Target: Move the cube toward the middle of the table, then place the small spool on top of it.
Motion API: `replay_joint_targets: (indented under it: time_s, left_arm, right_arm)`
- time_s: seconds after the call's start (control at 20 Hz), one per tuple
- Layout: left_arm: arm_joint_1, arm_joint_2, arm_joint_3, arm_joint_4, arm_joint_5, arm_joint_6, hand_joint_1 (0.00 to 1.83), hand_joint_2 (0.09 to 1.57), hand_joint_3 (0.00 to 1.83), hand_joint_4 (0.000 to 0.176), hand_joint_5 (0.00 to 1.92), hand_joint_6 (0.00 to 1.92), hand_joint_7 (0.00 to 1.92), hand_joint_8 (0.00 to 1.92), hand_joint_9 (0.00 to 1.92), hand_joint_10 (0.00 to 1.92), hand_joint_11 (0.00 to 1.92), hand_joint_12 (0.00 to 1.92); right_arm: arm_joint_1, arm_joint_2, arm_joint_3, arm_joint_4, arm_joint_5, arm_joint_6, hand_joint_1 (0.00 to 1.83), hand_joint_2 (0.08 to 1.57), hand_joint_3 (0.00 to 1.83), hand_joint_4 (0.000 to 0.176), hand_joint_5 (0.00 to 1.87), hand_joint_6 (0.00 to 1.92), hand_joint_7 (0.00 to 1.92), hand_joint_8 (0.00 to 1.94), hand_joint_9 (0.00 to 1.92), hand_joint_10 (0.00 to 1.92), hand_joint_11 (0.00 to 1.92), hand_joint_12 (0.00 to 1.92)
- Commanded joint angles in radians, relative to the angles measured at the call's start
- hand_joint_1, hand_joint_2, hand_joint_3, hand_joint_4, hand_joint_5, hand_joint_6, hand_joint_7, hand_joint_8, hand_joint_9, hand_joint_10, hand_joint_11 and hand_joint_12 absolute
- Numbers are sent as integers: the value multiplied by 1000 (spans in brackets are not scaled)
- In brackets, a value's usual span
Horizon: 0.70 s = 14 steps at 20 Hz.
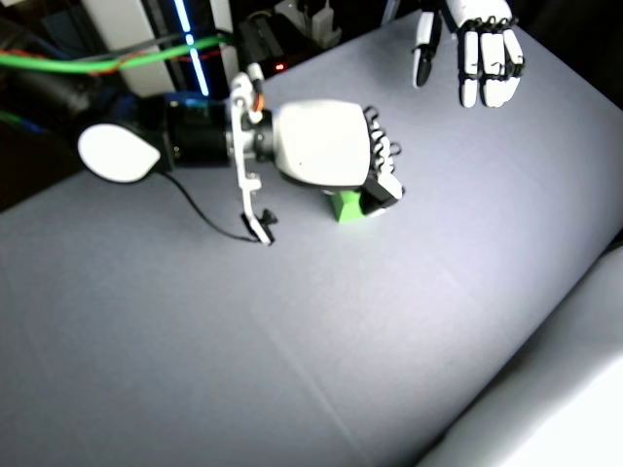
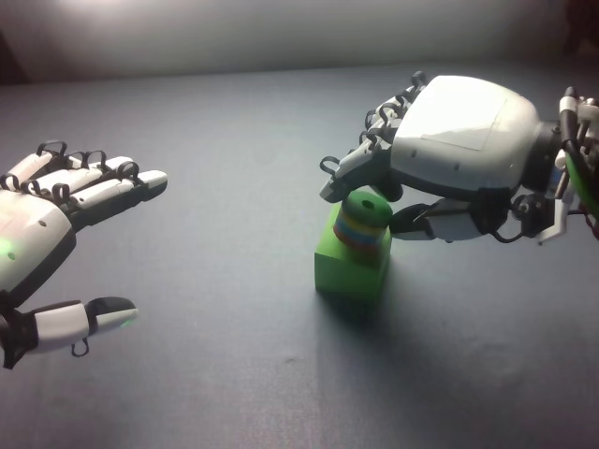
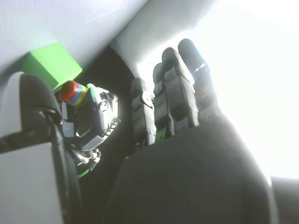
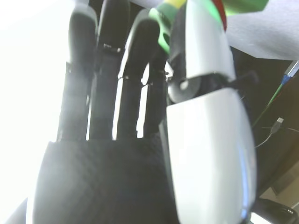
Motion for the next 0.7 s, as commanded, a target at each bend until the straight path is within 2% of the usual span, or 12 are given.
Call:
replay_joint_targets:
  time_s: [0.0,0.05,0.1,0.15,0.2,0.25,0.3,0.35,0.45,0.5,0.55,0.65]
  left_arm:
    - [-3,10,-1,6,-132,-4,972,991,0,131,307,1,259,1,295,0,0,828]
    - [-1,10,-2,4,-133,-5,969,992,0,132,299,0,262,2,295,1,0,824]
    - [0,10,-2,4,-134,-6,954,998,3,137,287,0,256,0,291,0,0,821]
    - [3,10,-2,2,-136,-8,954,1001,2,142,284,0,243,1,272,2,0,773]
    - [4,10,-2,1,-138,-11,957,999,1,136,288,2,244,2,269,3,0,764]
    - [5,10,-2,1,-139,-12,950,1001,1,137,291,2,247,2,275,3,0,788]
    - [5,10,-2,0,-140,-13,965,999,0,118,311,5,258,3,293,7,0,825]
    - [5,10,-2,0,-141,-13,965,998,0,113,319,4,262,3,300,6,0,845]
    - [6,10,-2,-2,-141,-13,933,1002,1,89,343,6,266,2,302,3,0,838]
    - [6,10,-2,-3,-142,-13,927,1006,2,82,349,5,263,0,293,3,0,804]
    - [7,10,-2,-4,-142,-14,934,1014,3,76,348,2,252,1,269,5,0,733]
    - [8,10,-2,-4,-142,-17,922,1014,1,88,347,0,262,2,287,7,0,805]
  right_arm:
    - [11,-1,-4,22,91,-2,1223,1135,6,0,1013,861,873,1232,915,628,665,1271]
    - [11,-1,-6,22,91,-2,1209,1148,1,0,962,968,871,1216,889,535,569,1272]
    - [11,0,-7,22,91,-2,1162,1136,5,0,929,1040,790,653,880,517,556,1248]
    - [11,0,-9,22,91,-2,1184,1057,0,0,821,444,794,355,843,460,515,1200]
    - [11,0,-9,22,91,-2,1204,1034,0,0,854,158,825,167,836,394,494,1166]
    - [11,0,-9,22,91,-2,1223,1015,0,0,865,43,842,61,834,277,466,1116]
    - [11,0,-10,22,92,-2,1240,989,3,0,816,8,816,14,819,157,424,1078]
    - [11,0,-10,22,92,-2,1238,974,1,0,782,1,795,3,826,84,411,1069]
    - [11,1,-11,23,92,-2,1247,958,0,0,713,0,696,0,831,63,473,1097]
    - [11,2,-12,23,92,-2,1222,959,0,0,688,0,676,0,816,48,452,1156]
    - [11,3,-12,23,92,-2,1235,948,0,0,682,0,677,2,837,55,483,1181]
    - [11,3,-12,23,92,-2,1271,952,0,0,680,1,654,0,824,45,455,1205]
